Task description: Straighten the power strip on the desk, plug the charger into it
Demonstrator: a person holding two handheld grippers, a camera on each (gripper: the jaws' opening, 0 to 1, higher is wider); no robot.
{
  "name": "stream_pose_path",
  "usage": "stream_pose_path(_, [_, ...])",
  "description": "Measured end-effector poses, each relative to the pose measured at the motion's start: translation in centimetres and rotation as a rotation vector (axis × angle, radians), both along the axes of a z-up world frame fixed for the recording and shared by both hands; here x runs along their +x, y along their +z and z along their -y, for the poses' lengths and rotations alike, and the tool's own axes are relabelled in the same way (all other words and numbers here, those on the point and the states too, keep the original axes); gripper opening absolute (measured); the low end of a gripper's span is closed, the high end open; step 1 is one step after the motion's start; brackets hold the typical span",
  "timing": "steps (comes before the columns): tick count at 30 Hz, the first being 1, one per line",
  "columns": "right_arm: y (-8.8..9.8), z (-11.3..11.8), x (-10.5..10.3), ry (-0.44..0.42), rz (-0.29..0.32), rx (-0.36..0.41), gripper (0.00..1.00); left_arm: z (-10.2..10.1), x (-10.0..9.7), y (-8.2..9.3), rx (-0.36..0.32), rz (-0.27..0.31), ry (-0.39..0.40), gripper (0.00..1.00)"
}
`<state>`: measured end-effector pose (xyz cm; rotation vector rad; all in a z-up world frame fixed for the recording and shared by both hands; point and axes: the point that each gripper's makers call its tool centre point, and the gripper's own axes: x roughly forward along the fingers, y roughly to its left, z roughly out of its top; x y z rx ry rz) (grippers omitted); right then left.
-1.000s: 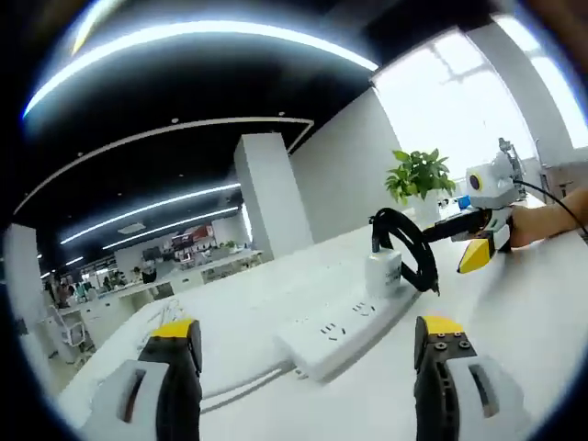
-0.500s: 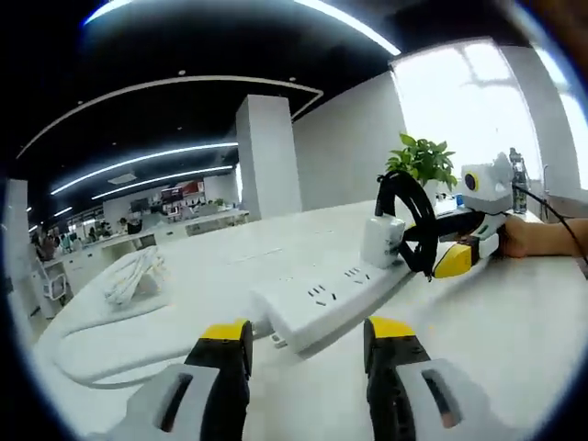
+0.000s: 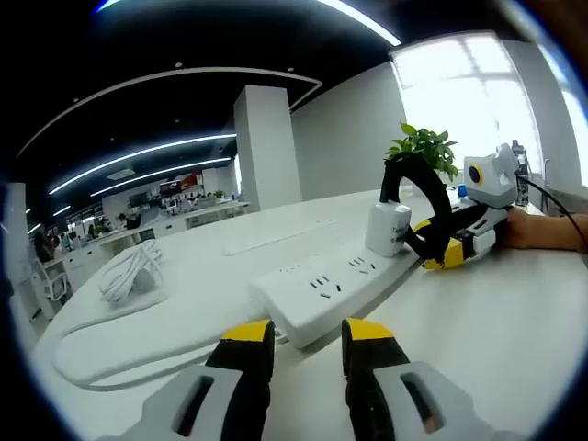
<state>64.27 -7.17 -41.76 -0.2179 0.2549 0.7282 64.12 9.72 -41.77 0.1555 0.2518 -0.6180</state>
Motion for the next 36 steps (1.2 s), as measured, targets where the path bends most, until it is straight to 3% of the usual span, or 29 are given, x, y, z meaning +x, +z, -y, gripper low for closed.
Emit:
stream_pose_path(4, [0.1, 0.5, 0.3, -0.032, -0.001, 0.014, 0.29, 0.2, 0.0, -0.4, 0.017, -0.009, -0.009, 0.27])
stream_pose_path(15, [0.2, 0.5, 0.1, -0.065, -0.019, 0.039, 0.27, 0.0, -0.1, -0.4, 0.035, 0.0, 0.01, 0.21])
stream_pose_path(28, [0.2, 1.0, -0.5, -0.121, -0.043, 0.052, 0.16, -0.6, -0.3, -0.2, -0.018, -0.042, 0.008, 0.15])
stream_pose_path(36, [0.2, 1.0, -0.8, -0.143, -0.045, 0.05, 0.15, -0.6, -0.4, -0.3, -0.019, -0.047, 0.005, 0.15])
